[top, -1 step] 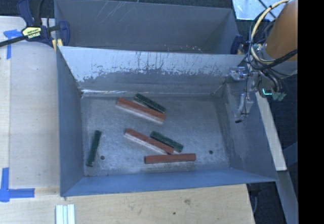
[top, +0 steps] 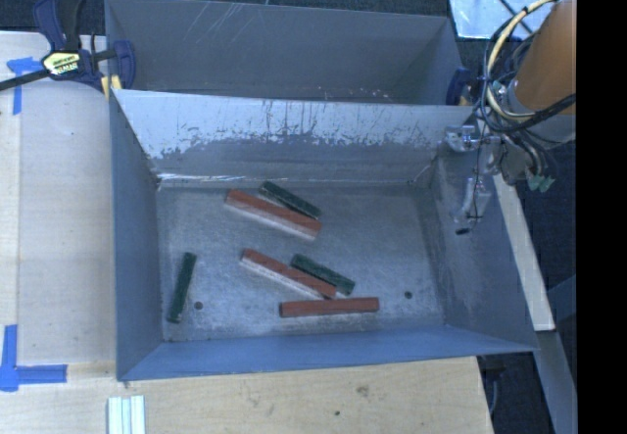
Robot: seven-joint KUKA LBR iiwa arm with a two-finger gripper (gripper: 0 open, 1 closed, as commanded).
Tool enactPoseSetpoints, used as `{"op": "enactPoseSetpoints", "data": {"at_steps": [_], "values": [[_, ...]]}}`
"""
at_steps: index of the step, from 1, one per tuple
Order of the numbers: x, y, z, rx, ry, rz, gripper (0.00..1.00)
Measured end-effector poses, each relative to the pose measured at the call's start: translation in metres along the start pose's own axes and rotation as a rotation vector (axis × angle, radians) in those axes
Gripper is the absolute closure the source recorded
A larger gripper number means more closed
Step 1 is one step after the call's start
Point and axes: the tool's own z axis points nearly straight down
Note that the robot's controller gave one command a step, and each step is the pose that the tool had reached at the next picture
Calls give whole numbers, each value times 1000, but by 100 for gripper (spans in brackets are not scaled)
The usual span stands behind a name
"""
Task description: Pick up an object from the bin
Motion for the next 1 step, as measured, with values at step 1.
{"op": "enactPoseSetpoints", "data": {"at_steps": [1], "values": [[9, 29, 54, 1, -5, 67, 0]]}}
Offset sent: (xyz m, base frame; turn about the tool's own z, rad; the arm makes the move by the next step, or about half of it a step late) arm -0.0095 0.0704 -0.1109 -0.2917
